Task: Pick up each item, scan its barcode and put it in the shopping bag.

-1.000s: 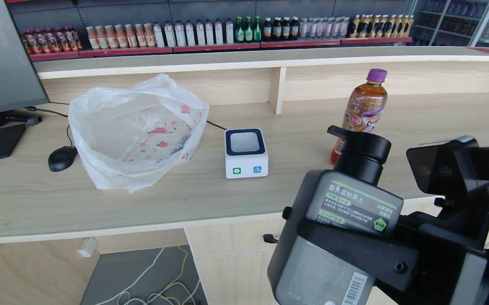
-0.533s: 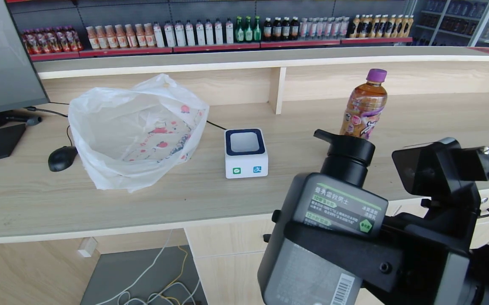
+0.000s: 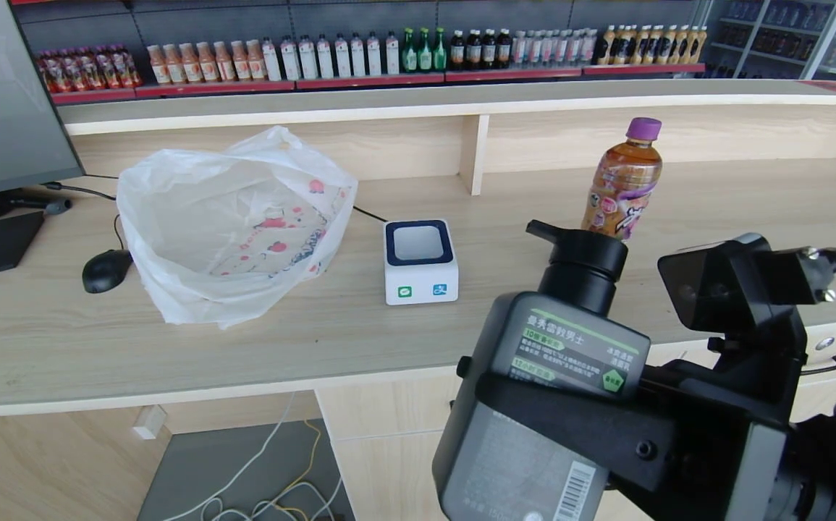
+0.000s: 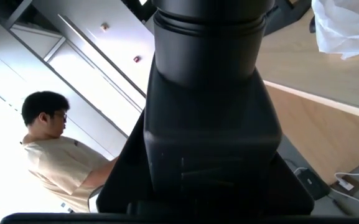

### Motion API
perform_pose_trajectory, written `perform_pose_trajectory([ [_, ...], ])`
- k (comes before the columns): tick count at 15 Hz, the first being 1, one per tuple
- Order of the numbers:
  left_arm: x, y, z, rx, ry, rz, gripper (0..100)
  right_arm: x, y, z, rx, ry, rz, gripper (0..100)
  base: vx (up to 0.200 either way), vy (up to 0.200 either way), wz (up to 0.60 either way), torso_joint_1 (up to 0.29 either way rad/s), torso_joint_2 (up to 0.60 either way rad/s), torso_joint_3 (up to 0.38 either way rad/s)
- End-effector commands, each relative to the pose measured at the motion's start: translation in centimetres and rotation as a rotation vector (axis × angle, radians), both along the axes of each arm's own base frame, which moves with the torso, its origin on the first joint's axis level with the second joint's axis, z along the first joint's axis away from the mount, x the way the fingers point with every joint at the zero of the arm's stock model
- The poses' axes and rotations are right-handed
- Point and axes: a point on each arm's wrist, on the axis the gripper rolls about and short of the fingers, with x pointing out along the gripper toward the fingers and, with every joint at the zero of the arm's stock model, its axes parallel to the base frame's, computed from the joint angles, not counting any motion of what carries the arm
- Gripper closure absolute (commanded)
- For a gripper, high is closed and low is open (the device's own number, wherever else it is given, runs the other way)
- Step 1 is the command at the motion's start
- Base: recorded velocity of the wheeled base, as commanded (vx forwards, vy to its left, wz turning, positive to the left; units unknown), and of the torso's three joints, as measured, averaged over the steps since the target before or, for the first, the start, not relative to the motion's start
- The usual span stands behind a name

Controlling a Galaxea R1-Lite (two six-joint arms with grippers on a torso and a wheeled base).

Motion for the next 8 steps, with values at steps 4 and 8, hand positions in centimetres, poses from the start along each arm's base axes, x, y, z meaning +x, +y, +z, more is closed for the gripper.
perform_pose_trajectory([
  [4, 0.0, 0.0, 0.0, -0.001, 0.0, 0.0, 0, -0.3, -0.5, 0.2, 0.008, -0.014, -0.008, 100, 0.0, 0.0, 0.0, 0.0, 0.0, 0.0],
  [8, 0.0, 0.0, 0.0, -0.001, 0.0, 0.0, 0, -1.3, -3.2, 0.8, 0.024, -0.08, -0.097, 100, 0.0, 0.0, 0.0, 0.0, 0.0, 0.0],
])
